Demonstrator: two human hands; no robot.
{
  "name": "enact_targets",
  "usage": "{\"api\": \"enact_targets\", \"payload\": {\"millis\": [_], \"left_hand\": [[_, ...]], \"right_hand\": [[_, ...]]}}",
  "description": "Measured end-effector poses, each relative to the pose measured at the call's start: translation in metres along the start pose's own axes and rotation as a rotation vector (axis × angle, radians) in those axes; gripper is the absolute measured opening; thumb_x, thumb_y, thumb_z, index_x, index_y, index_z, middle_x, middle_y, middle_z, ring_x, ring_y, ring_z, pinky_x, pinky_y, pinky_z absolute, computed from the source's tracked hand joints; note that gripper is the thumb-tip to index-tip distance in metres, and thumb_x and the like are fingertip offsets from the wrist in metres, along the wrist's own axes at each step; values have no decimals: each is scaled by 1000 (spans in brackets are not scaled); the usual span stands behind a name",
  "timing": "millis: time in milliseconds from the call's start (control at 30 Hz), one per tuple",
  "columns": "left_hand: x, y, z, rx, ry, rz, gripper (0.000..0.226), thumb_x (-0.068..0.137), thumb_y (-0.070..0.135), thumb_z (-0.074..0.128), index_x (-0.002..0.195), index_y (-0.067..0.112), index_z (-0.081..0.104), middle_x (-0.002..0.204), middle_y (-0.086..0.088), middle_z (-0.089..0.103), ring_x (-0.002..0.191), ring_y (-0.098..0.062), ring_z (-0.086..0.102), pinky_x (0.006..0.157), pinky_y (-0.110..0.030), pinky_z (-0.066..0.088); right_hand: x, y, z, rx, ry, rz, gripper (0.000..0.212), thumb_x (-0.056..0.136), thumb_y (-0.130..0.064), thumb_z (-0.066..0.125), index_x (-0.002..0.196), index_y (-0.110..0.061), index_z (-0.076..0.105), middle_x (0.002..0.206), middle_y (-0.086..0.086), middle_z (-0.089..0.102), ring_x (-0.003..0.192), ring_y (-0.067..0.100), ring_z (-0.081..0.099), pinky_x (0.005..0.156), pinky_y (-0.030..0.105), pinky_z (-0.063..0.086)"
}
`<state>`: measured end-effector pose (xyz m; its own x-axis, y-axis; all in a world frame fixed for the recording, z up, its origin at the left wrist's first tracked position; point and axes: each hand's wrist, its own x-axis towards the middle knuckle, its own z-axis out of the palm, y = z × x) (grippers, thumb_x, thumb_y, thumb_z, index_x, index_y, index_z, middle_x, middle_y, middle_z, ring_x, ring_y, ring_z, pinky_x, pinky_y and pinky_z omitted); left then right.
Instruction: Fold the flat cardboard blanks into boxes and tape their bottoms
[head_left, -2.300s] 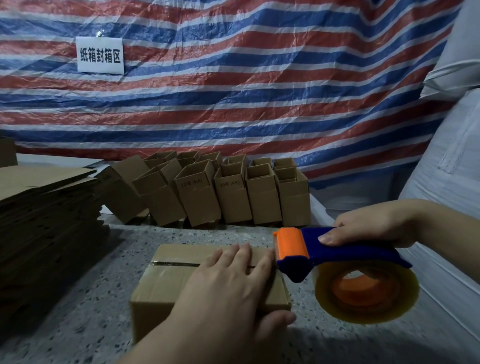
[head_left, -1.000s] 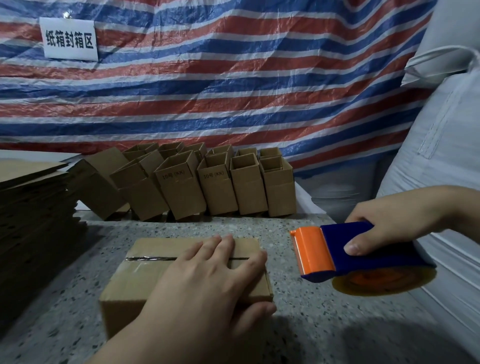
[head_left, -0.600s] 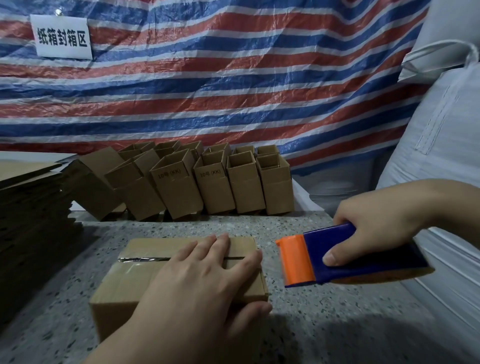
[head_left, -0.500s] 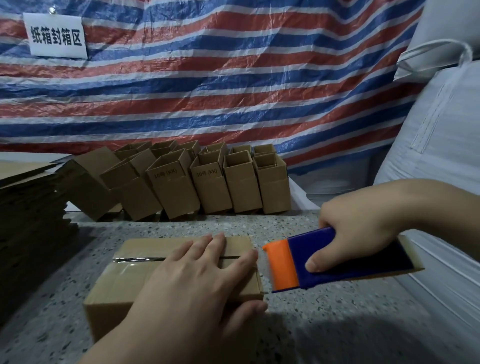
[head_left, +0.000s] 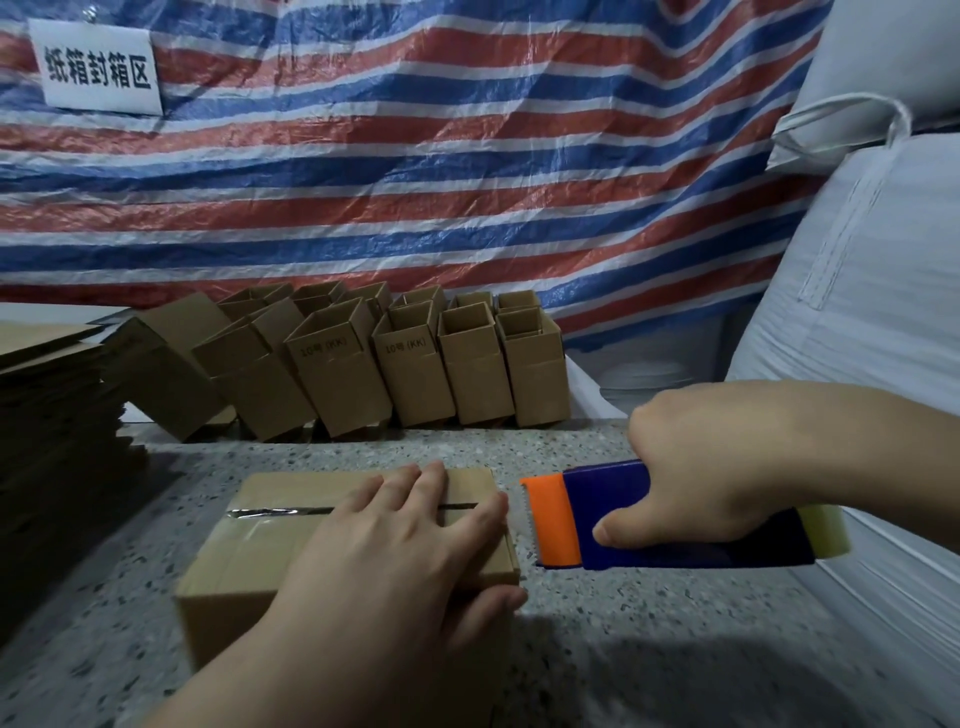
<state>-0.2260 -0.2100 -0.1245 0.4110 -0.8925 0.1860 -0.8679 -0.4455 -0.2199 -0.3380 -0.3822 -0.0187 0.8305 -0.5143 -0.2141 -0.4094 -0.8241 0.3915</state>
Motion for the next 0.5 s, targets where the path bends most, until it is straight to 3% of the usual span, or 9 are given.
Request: {"api": "enact_targets", "payload": {"millis": [33,100,500], "left_hand": [[0,0,2,-31,-35,-6,90,61,80,-19,144,48,-14,165,-12,9,151,-30,14,121,-44,10],[2,-1,5,-49,-28,7,90,58,81,-22,141,47,-20,165,-11,6,151,-29,10,121,-43,7],[1,0,9,-25,8,9,87,66,81,-18,144,42,-14,164,-13,12,150,-31,16,120,-44,16]], "right_hand": [[-2,-1,0,-10,9,3,61,78,-84,51,74,-24,57,61,-7,57,49,7,50,42,22,34],[-5,-4,1,-25,22,6,60,79,-83,51,74,-24,56,60,-7,57,49,7,50,41,21,34],[-14,-17,10,-14,118,41,56,83,-77,53,68,-24,45,66,-6,58,57,9,53,47,26,38]]}}
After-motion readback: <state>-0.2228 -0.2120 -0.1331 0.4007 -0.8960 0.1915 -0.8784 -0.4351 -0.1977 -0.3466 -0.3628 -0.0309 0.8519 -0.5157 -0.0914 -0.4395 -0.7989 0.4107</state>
